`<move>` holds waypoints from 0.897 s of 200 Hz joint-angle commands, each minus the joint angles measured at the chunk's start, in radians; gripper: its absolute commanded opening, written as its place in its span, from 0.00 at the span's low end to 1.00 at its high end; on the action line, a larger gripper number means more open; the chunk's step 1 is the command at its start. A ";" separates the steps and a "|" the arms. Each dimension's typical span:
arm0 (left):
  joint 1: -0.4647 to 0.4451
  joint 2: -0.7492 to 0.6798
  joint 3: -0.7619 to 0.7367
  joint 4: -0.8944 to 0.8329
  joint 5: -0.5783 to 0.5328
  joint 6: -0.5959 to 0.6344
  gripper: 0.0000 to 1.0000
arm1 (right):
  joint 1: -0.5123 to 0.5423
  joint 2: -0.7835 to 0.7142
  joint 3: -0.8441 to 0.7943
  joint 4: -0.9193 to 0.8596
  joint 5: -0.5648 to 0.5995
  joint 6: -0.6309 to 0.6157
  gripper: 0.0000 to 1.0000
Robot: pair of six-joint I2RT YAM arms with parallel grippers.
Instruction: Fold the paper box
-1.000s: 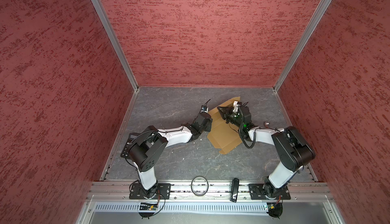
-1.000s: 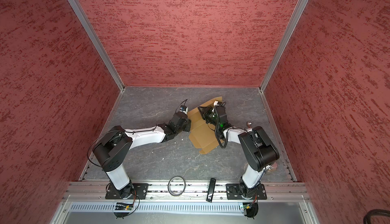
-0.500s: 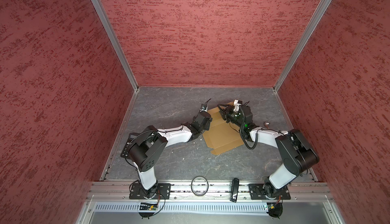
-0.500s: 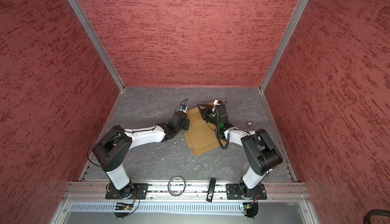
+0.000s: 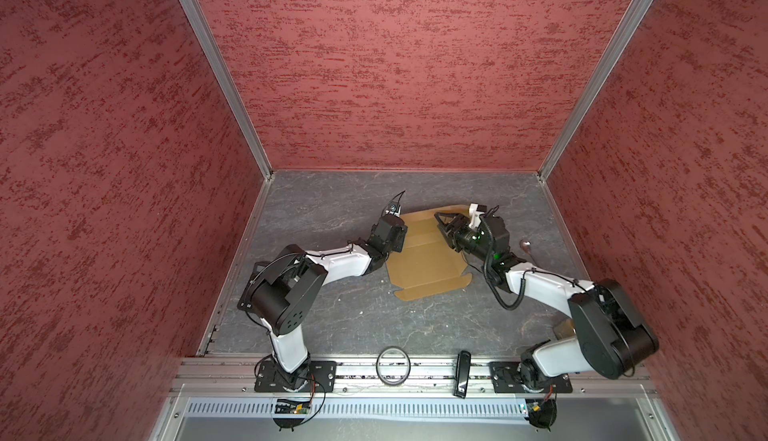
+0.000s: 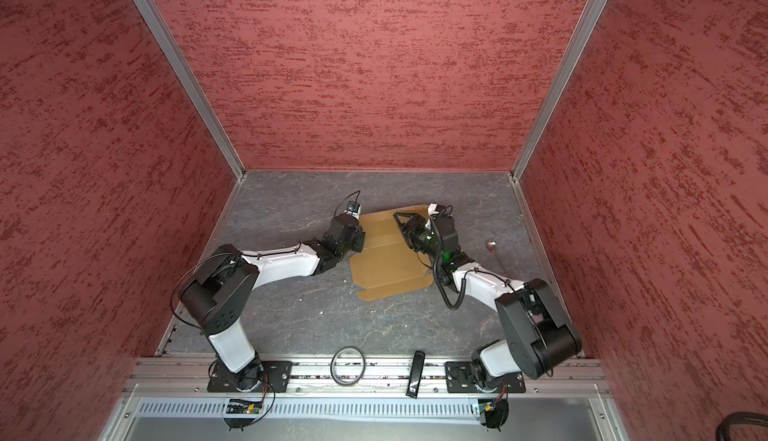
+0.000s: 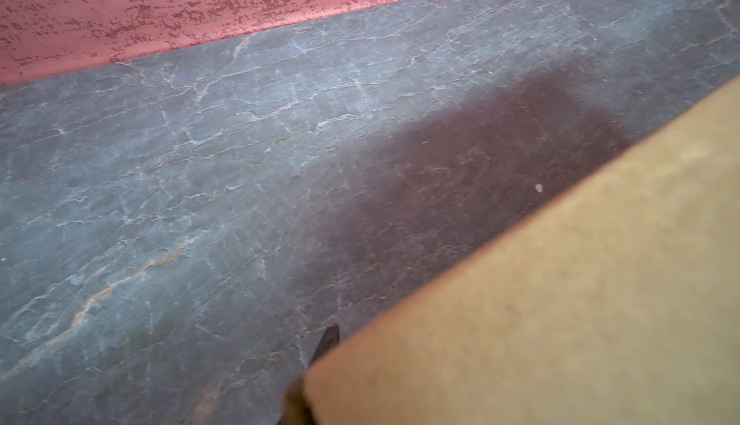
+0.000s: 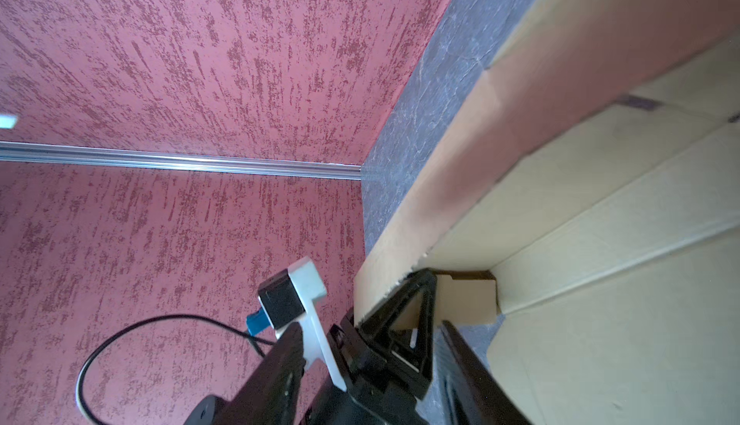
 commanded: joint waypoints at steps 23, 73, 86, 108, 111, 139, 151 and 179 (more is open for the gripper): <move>0.042 -0.029 -0.038 0.075 0.097 0.089 0.19 | 0.003 -0.143 0.009 -0.284 -0.017 -0.247 0.56; 0.055 -0.009 -0.057 0.138 0.186 0.142 0.17 | 0.001 -0.155 0.262 -0.627 -0.044 -0.599 0.51; 0.054 -0.004 -0.067 0.165 0.204 0.148 0.17 | 0.001 -0.121 0.324 -0.655 -0.042 -0.643 0.50; 0.055 0.013 -0.068 0.177 0.221 0.162 0.18 | 0.003 -0.039 0.403 -0.656 -0.054 -0.687 0.42; 0.055 0.016 -0.068 0.177 0.223 0.163 0.18 | 0.004 -0.025 0.413 -0.654 -0.059 -0.691 0.41; 0.054 0.032 -0.074 0.193 0.219 0.166 0.18 | 0.017 0.098 0.485 -0.641 -0.096 -0.732 0.24; 0.055 0.037 -0.074 0.197 0.212 0.165 0.18 | 0.031 0.140 0.509 -0.643 -0.096 -0.744 0.18; 0.057 0.046 -0.078 0.215 0.208 0.155 0.18 | 0.065 0.211 0.548 -0.639 -0.107 -0.759 0.14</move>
